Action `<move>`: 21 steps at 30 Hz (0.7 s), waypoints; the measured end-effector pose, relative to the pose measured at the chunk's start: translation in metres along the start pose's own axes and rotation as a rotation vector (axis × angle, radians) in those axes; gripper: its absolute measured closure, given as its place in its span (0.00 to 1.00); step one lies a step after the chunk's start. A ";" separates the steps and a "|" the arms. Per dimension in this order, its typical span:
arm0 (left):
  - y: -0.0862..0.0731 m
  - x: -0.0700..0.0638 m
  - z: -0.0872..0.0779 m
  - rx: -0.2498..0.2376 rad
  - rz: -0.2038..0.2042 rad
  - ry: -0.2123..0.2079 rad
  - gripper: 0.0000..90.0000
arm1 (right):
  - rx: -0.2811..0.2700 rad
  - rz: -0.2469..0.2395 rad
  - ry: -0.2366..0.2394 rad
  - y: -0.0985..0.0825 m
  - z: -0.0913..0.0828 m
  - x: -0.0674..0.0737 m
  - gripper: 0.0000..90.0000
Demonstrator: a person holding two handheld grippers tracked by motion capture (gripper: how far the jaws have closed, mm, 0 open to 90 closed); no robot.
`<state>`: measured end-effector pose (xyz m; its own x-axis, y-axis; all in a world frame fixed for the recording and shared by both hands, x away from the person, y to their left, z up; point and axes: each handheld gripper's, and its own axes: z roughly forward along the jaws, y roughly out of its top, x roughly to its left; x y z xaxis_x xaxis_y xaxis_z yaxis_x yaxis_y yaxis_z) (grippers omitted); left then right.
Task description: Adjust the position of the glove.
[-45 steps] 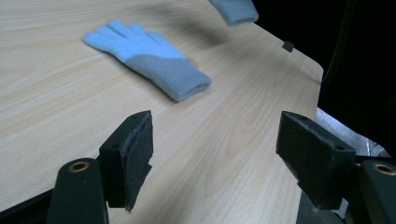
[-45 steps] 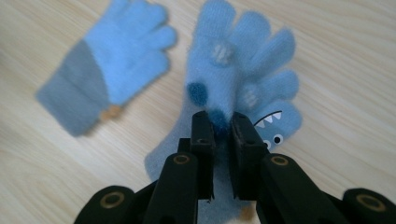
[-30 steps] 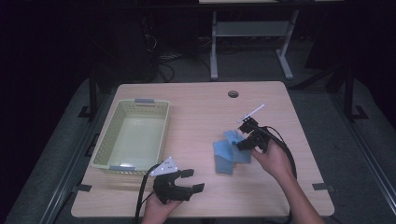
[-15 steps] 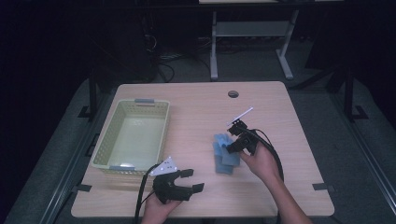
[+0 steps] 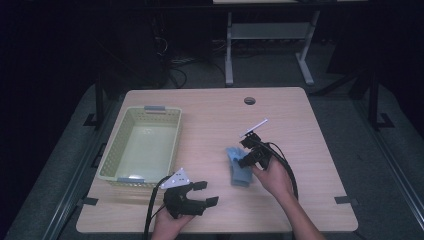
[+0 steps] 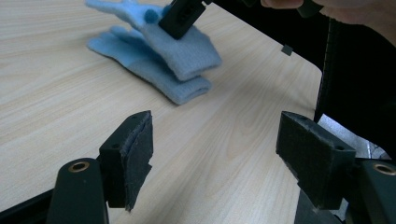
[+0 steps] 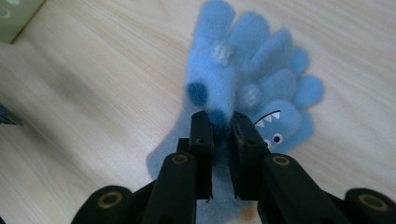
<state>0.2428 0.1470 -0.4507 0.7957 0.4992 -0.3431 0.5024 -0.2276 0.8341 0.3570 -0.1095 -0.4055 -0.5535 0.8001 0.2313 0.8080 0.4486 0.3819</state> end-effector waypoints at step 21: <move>-0.002 0.001 0.003 0.015 -0.004 0.001 0.30 | -0.058 -0.011 0.015 -0.015 0.002 -0.002 0.89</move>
<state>0.2434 0.1457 -0.4537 0.7932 0.5008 -0.3464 0.5108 -0.2375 0.8263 0.3466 -0.1167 -0.4137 -0.5656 0.7888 0.2405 0.7891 0.4329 0.4359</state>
